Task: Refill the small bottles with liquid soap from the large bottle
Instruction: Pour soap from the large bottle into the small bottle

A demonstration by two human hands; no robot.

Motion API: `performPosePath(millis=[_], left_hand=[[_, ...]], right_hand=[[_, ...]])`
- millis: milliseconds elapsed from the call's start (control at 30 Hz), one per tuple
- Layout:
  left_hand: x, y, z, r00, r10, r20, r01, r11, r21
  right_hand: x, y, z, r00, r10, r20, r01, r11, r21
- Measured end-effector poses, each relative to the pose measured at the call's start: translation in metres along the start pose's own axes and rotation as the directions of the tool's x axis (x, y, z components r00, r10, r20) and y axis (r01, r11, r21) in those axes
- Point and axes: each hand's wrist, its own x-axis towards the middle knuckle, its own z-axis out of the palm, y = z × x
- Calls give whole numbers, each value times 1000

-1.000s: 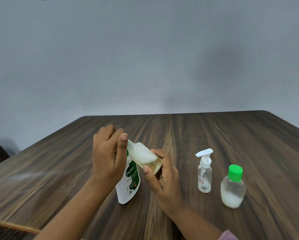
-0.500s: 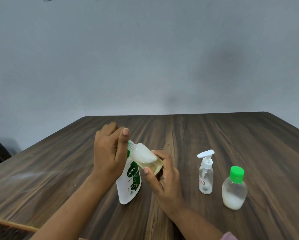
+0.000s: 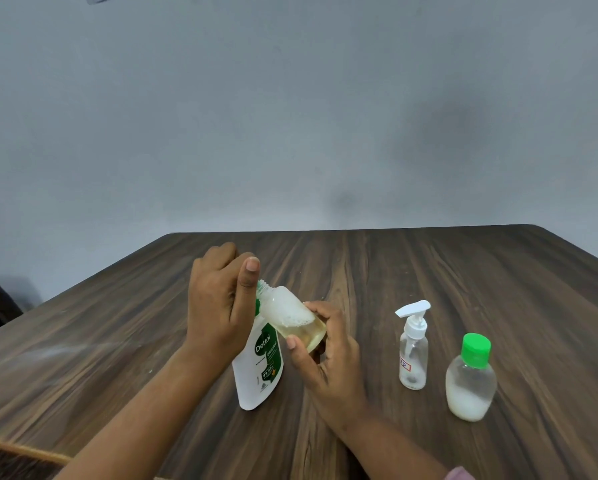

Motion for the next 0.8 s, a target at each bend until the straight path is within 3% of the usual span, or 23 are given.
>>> performPosePath(millis=[400,633,800], left_hand=[[6,0,-4,998,0,57,-1,1000,22],[-6,-2,3,1000,-5,-21,5,1000,-3],[-3,0,1,1000,8,-3,-8,1000,11]], right_hand=[[-1,-3,0,1000,2,16,-2,1000,9],[-2,-1,0,1000,-12,-7,12,1000,9],[-4,-1,1,1000,-3,0,3,1000,2]])
